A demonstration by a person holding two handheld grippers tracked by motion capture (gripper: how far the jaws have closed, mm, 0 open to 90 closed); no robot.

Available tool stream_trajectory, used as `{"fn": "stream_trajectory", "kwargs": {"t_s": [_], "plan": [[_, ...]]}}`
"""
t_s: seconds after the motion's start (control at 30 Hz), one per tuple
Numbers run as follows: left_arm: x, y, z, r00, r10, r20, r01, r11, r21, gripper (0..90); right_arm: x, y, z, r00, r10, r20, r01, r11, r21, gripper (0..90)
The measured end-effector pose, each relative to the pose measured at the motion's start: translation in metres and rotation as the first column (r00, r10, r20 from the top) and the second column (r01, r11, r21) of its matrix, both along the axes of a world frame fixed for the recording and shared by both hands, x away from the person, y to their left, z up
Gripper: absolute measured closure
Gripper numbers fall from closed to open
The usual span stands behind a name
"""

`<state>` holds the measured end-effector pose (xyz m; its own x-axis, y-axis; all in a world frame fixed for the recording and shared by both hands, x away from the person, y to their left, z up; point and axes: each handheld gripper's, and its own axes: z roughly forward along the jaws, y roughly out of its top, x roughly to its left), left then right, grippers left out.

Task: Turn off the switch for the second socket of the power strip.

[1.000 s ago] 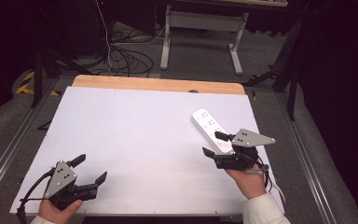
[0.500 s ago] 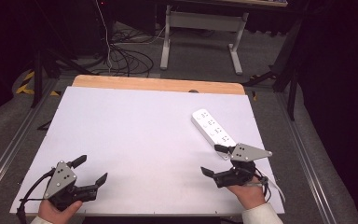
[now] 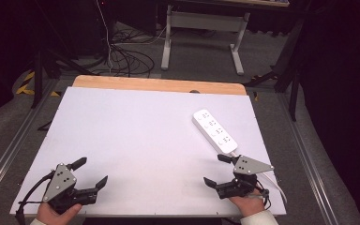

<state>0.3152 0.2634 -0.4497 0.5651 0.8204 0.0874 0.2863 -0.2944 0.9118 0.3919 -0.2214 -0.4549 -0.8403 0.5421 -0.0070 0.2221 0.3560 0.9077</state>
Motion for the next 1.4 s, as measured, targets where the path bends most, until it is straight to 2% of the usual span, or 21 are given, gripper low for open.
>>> {"fn": "stream_trajectory", "kwargs": {"t_s": [0.17, 0.3, 0.37, 0.47, 0.6, 0.73, 0.87, 1.1, 1.4], "plan": [[-0.002, 0.001, 0.000, 1.0000, -0.005, 0.000, 0.005, 0.9999, 0.011, 12.4, 0.001, 0.003, -0.013, 0.9983, -0.006, -0.057, 0.003, 0.998, -0.061, 7.7], [0.000, 0.001, -0.002, 0.9999, -0.015, -0.006, 0.015, 0.9998, 0.014, 12.3, 0.004, 0.006, -0.021, 0.9911, 0.013, -0.133, -0.023, 0.997, -0.076, 3.8], [0.001, 0.000, -0.002, 0.9999, -0.013, -0.008, 0.013, 0.9998, 0.017, 12.3, 0.004, 0.007, -0.023, 0.9894, 0.015, -0.145, -0.026, 0.997, -0.074, 3.7], [0.001, 0.000, -0.003, 0.9999, -0.013, -0.003, 0.013, 0.9994, 0.032, 12.3, 0.004, 0.008, -0.024, 0.9901, 0.017, -0.139, -0.027, 0.997, -0.067, 3.7], [0.003, 0.001, -0.004, 1.0000, -0.003, -0.009, 0.003, 0.9997, 0.025, 12.3, 0.009, 0.010, -0.025, 0.9923, 0.005, -0.124, -0.014, 0.997, -0.071, 3.7], [0.004, 0.001, -0.005, 1.0000, -0.001, -0.009, 0.001, 0.9998, 0.017, 12.1, 0.006, 0.008, -0.021, 0.9974, -0.003, -0.072, -0.002, 0.998, -0.061, 3.7], [0.005, 0.002, -0.005, 0.9999, -0.011, -0.007, 0.011, 0.9998, 0.014, 11.8, 0.004, 0.004, -0.019, 0.9988, -0.019, -0.046, 0.017, 0.999, -0.046, 3.7], [0.004, 0.002, -0.004, 0.9999, -0.008, 0.008, 0.008, 0.9998, 0.017, 11.1, 0.004, 0.003, -0.018, 0.9992, -0.019, -0.037, 0.017, 0.999, -0.045, 3.8], [0.002, 0.003, -0.002, 0.9995, -0.028, 0.013, 0.028, 0.9995, 0.012, 11.2, 0.003, 0.004, -0.018, 0.9994, -0.022, -0.025, 0.021, 0.998, -0.058, 4.4]]}}
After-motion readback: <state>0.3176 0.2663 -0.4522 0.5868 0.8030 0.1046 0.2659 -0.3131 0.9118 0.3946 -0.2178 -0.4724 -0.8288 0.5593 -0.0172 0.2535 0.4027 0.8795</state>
